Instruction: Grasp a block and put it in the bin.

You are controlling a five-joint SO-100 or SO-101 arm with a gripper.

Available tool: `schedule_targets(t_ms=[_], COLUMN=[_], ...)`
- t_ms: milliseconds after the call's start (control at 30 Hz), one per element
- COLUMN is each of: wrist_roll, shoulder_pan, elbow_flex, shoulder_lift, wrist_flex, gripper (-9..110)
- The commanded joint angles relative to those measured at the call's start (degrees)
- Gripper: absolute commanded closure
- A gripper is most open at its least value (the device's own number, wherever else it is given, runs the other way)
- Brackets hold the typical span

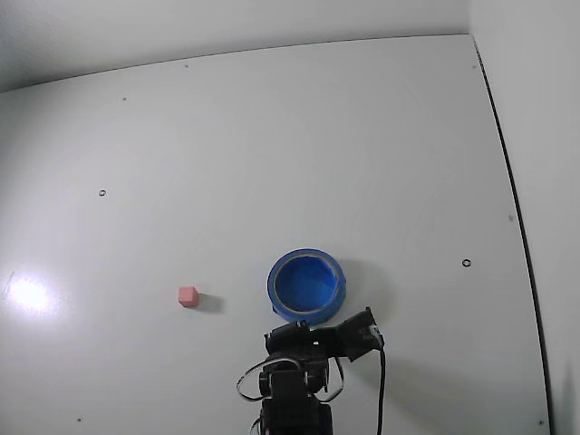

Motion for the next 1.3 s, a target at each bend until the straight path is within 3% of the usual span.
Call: schedule_targets(t_ms=[0, 267, 500, 567, 900, 1267], wrist_roll=[0.1, -3.8, -34.9, -38.4, -34.9, -34.9], shoulder_pan=[-0.4, -0.5, -6.9, -10.2, -25.9, -30.4], elbow_flex=[-1.3, -2.3, -16.5, -21.0, -50.4, -71.7], shoulder_lift=[0.4, 0.2, -2.4, -6.2, -42.6, -70.6], wrist_flex=[-0.1, 0.2, 0.6, 2.0, 5.2, 4.7], gripper=[102, 100, 90, 88, 87, 86])
